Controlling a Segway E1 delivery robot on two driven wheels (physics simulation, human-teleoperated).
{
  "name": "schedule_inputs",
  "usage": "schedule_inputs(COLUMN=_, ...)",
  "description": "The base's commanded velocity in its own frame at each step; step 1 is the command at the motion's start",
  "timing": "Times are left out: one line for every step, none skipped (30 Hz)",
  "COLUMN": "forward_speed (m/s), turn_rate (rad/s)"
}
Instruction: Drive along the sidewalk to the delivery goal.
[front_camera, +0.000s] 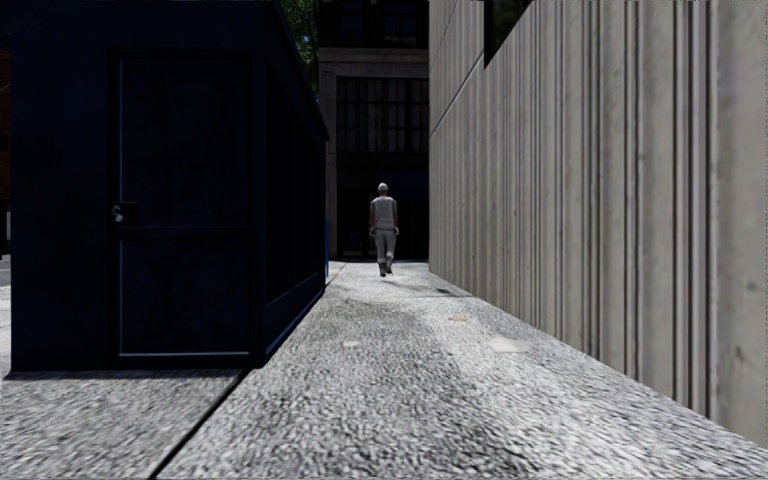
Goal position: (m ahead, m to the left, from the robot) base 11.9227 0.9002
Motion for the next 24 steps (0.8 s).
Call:
schedule_inputs(forward_speed=2.0, turn_rate=0.0)
schedule_inputs(forward_speed=2.0, turn_rate=0.0)
schedule_inputs(forward_speed=2.0, turn_rate=0.0)
schedule_inputs(forward_speed=2.0, turn_rate=0.0)
schedule_inputs(forward_speed=2.0, turn_rate=0.0)
schedule_inputs(forward_speed=2.0, turn_rate=0.0)
schedule_inputs(forward_speed=2.0, turn_rate=0.0)
schedule_inputs(forward_speed=2.0, turn_rate=0.0)
schedule_inputs(forward_speed=2.0, turn_rate=0.0)
schedule_inputs(forward_speed=2.0, turn_rate=0.0)
schedule_inputs(forward_speed=2.0, turn_rate=0.0)
schedule_inputs(forward_speed=2.0, turn_rate=0.0)
schedule_inputs(forward_speed=2.0, turn_rate=0.0)
schedule_inputs(forward_speed=2.0, turn_rate=0.0)
schedule_inputs(forward_speed=2.0, turn_rate=0.0)
schedule_inputs(forward_speed=2.0, turn_rate=0.0)
schedule_inputs(forward_speed=2.0, turn_rate=0.0)
schedule_inputs(forward_speed=2.0, turn_rate=0.0)
schedule_inputs(forward_speed=2.0, turn_rate=0.0)
schedule_inputs(forward_speed=2.0, turn_rate=0.0)
schedule_inputs(forward_speed=2.0, turn_rate=0.0)
schedule_inputs(forward_speed=2.0, turn_rate=0.0)
schedule_inputs(forward_speed=2.0, turn_rate=0.0)
schedule_inputs(forward_speed=2.0, turn_rate=0.0)
